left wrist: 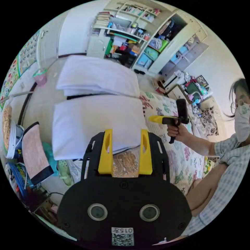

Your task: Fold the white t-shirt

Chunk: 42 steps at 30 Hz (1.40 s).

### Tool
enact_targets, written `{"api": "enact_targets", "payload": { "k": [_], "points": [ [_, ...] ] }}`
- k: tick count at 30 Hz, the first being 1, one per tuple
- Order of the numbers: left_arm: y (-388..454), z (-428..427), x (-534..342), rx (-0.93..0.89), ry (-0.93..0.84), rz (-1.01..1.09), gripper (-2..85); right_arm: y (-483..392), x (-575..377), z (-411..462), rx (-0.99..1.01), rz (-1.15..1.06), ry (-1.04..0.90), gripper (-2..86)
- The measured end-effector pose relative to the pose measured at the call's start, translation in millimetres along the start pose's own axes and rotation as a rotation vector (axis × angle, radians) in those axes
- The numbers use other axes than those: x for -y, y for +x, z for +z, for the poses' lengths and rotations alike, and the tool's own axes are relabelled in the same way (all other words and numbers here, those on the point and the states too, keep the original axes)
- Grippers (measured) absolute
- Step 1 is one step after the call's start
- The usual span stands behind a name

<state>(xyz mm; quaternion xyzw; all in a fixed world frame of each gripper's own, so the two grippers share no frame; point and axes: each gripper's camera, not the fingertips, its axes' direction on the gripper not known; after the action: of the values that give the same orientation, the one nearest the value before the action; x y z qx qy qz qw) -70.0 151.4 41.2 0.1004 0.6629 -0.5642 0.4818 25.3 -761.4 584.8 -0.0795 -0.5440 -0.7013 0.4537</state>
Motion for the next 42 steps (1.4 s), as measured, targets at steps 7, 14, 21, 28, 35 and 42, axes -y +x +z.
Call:
{"api": "enact_targets", "payload": {
  "k": [7,14,21,28,35,42],
  "points": [
    [75,23,-37,0.279,0.013,0.118,14.6,-38,-16,28,-0.015,0.122,0.050,1.2],
    [188,14,-104,0.447,0.106,0.416,17.1,-117,-89,-43,0.283,0.083,0.365,0.0],
    [279,40,-173,0.899,0.241,0.546,8.7,-233,-178,-118,0.278,-0.080,0.537,-0.1],
    [322,38,-198,0.485,0.378,0.515,2.0,-347,-296,-196,0.075,-0.157,0.760,-0.1],
    [381,56,-193,-0.096,0.355,0.624,0.8,-473,-413,-249,-0.276,-0.172,0.872,0.0],
    [400,-3,-209,-0.279,0.469,0.615,0.6,-580,-506,-261,-0.427,-0.182,0.920,0.1]
  ]
}}
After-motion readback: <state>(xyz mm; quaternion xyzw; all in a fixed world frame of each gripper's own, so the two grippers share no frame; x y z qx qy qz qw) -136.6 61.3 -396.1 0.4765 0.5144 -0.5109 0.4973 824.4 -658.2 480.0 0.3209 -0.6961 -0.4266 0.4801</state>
